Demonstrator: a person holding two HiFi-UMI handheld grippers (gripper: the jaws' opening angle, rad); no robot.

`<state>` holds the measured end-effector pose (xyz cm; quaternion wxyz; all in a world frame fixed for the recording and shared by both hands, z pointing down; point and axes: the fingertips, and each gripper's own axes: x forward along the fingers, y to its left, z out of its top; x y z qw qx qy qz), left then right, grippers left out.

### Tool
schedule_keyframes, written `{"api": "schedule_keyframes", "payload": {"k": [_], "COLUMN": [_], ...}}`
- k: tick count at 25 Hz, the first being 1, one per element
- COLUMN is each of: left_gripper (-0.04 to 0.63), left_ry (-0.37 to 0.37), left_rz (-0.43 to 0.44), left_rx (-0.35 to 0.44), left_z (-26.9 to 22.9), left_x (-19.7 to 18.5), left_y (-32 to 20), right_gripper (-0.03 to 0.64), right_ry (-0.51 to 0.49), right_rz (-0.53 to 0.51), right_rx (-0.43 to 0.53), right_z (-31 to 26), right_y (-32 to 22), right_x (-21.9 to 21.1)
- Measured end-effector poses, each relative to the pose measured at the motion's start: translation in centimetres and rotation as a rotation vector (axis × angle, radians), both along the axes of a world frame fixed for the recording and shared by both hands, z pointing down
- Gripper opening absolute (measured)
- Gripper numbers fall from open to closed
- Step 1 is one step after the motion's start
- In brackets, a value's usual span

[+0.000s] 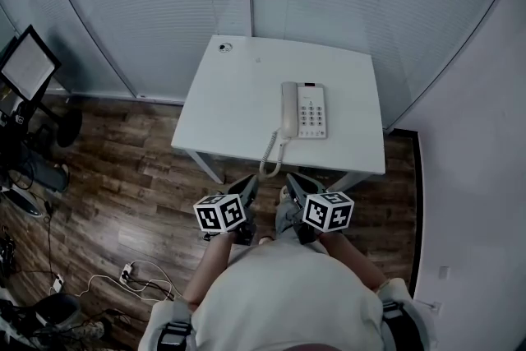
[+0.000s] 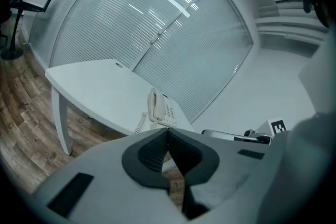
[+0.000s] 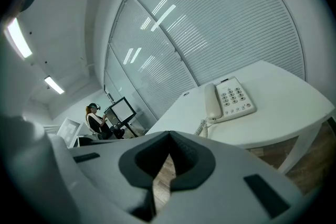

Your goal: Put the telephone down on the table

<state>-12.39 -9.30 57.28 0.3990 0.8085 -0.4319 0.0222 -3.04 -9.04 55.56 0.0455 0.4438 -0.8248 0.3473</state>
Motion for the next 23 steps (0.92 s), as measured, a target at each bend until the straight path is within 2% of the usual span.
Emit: {"api": "schedule_keyframes", "payload": {"k": [23], "left_gripper": [0.02], "left_ry": [0.005], "left_rz": [0.008], "left_rx": [-0.006], "left_z": [-0.13], "left_x": [0.16], "left_y": [0.19], "right_gripper": [0.02], "right_ry": [-0.008], "right_rz": [0.002], "right_rx": [0.023], "right_z": [-0.61], "right_y": [0.09], "right_x": [0.06]}}
